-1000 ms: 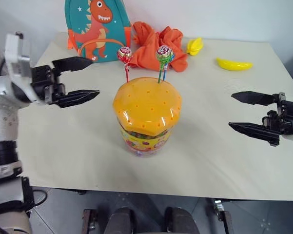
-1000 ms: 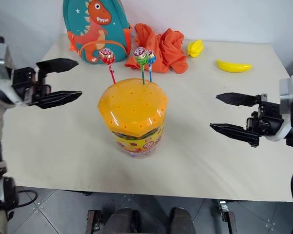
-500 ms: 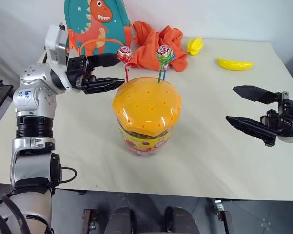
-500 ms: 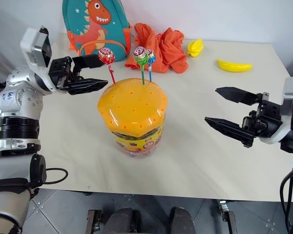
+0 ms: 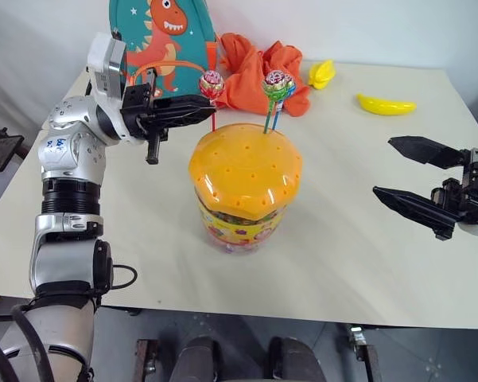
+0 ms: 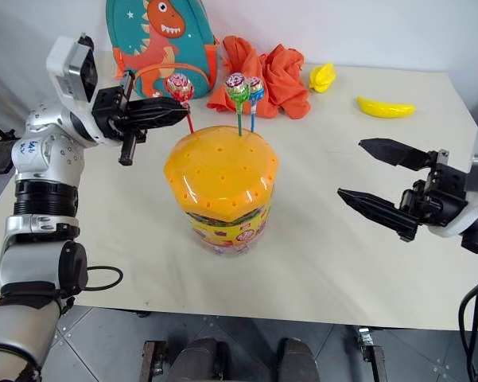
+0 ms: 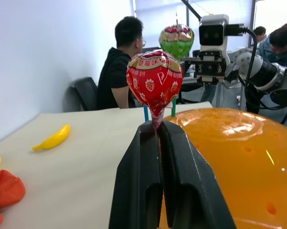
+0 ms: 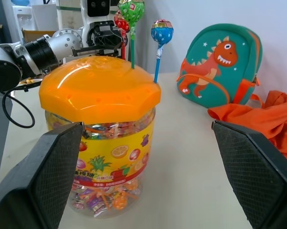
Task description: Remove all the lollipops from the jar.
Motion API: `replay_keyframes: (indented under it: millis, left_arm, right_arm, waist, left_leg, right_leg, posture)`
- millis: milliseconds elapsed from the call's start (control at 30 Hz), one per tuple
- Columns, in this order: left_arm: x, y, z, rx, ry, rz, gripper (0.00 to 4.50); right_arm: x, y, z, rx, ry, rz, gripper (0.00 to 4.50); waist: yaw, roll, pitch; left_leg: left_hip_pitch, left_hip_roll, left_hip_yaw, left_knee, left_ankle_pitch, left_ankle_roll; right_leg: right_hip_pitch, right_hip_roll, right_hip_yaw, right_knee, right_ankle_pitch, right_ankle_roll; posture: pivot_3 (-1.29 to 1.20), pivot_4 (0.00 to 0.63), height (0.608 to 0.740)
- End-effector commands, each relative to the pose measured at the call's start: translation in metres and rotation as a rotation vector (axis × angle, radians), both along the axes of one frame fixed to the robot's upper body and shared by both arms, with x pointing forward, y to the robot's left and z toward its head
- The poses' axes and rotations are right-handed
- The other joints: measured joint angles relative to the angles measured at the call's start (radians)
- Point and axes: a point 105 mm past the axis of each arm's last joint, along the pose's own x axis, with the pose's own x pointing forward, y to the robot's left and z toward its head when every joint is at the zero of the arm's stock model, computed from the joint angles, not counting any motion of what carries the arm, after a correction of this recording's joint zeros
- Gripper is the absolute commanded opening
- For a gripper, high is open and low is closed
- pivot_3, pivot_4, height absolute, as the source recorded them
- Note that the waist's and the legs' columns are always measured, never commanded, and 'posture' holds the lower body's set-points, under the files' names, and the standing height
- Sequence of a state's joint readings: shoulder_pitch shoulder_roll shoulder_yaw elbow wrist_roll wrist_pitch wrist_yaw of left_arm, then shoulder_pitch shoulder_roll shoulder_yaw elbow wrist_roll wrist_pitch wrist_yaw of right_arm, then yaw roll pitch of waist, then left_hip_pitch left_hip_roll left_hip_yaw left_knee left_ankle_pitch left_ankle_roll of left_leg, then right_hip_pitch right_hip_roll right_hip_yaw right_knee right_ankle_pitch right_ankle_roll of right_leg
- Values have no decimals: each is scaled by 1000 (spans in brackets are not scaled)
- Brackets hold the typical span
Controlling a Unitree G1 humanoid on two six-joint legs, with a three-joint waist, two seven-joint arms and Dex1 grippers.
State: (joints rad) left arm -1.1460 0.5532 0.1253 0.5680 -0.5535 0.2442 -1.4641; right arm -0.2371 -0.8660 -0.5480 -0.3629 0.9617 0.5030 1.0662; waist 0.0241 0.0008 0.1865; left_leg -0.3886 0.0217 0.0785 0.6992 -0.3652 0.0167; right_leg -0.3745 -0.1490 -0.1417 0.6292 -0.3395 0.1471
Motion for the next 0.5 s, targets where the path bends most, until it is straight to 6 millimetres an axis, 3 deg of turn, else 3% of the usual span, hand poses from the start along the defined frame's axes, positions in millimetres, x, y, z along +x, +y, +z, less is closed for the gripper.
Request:
replay_keyframes:
  millis: [33,200,333,433,500]
  left_arm:
    - [-9,-1,32,-63,-87,-3,37]
    - [-7,-2,61,-136,-124,73,37]
    - [12,13,76,-145,-74,315,37]
    - [31,36,70,-89,50,570,37]
    - [39,62,55,12,129,757,37]
  right_arm:
    - [-1,-3,10,-18,-53,-3,4500]
    - [3,-5,12,-27,-66,-4,4500]
    - [5,-5,13,-41,-67,11,4500]
    - [5,-5,12,-58,-54,33,4500]
    - [3,-5,9,-76,-49,62,4500]
  waist:
    - [0,0,0]
    - [-2,0,0]
    - [-3,0,0]
    - [-6,0,0]
    - [-12,0,0]
  left_leg:
    - [0,0,0,0,0,0]
    - [0,0,-1,0,0,0]
    - [0,0,-1,0,0,0]
    - [0,0,-1,0,0,0]
    - [0,0,-2,0,0,0]
  right_leg:
    - [0,0,0,0,0,0]
    - [0,0,0,0,0,0]
    - [0,0,0,1,0,0]
    - [0,0,0,1,0,0]
    - [-1,0,0,2,0,0]
  posture:
    - [0,150,740]
    - [0,150,740]
    - [0,150,740]
    - [0,150,740]
    - [0,150,740]
